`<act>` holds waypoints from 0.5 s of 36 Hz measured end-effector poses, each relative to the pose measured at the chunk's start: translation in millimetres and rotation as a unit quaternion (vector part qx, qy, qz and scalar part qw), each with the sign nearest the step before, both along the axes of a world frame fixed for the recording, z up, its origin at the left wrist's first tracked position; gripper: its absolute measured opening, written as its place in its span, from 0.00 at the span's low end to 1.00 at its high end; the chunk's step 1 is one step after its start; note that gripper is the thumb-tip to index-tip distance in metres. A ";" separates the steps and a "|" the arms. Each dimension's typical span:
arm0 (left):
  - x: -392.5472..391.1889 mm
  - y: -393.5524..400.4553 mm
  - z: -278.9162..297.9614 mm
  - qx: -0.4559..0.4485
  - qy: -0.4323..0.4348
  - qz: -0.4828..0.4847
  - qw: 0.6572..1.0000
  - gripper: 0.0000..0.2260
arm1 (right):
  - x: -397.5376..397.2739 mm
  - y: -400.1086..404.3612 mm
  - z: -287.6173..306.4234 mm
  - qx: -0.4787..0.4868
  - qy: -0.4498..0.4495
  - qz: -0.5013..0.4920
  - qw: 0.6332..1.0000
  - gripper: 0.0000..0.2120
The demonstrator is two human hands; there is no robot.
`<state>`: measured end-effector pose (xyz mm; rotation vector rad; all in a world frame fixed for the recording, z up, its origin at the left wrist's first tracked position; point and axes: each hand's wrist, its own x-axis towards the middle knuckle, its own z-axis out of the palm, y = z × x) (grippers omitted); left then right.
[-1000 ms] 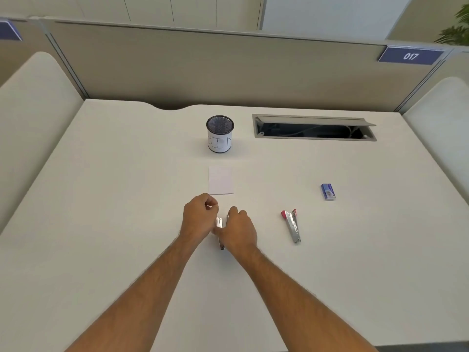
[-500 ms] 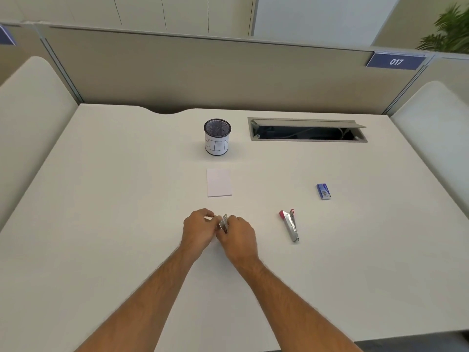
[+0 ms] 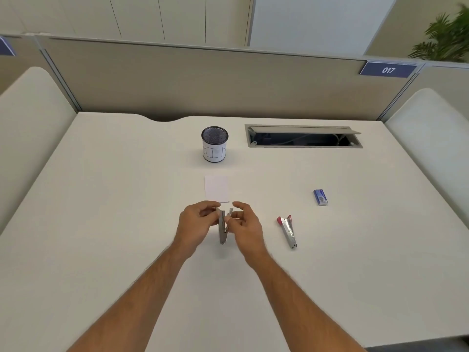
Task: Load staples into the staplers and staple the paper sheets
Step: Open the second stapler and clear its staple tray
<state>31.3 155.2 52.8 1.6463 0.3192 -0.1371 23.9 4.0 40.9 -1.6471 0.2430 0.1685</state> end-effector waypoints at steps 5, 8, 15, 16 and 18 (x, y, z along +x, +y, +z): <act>2.6 -3.4 5.7 0.038 -0.022 -0.018 0.999 0.09 | 12.0 -5.2 8.4 0.016 -0.018 0.042 0.999 0.11; 5.8 -5.2 9.8 0.058 -0.033 -0.015 0.998 0.10 | 16.7 -7.0 10.5 -0.008 -0.022 0.051 0.998 0.10; 9.5 -1.9 8.1 0.077 -0.037 -0.015 0.996 0.10 | 27.1 -8.2 15.8 -0.100 -0.041 0.100 0.989 0.06; 9.7 -1.9 7.9 0.079 -0.037 -0.015 0.996 0.10 | 27.6 -7.7 16.1 -0.107 -0.039 0.102 0.988 0.06; 9.6 -2.6 7.6 0.084 -0.039 -0.015 0.996 0.10 | 27.8 -6.1 15.8 -0.115 -0.036 0.098 0.988 0.05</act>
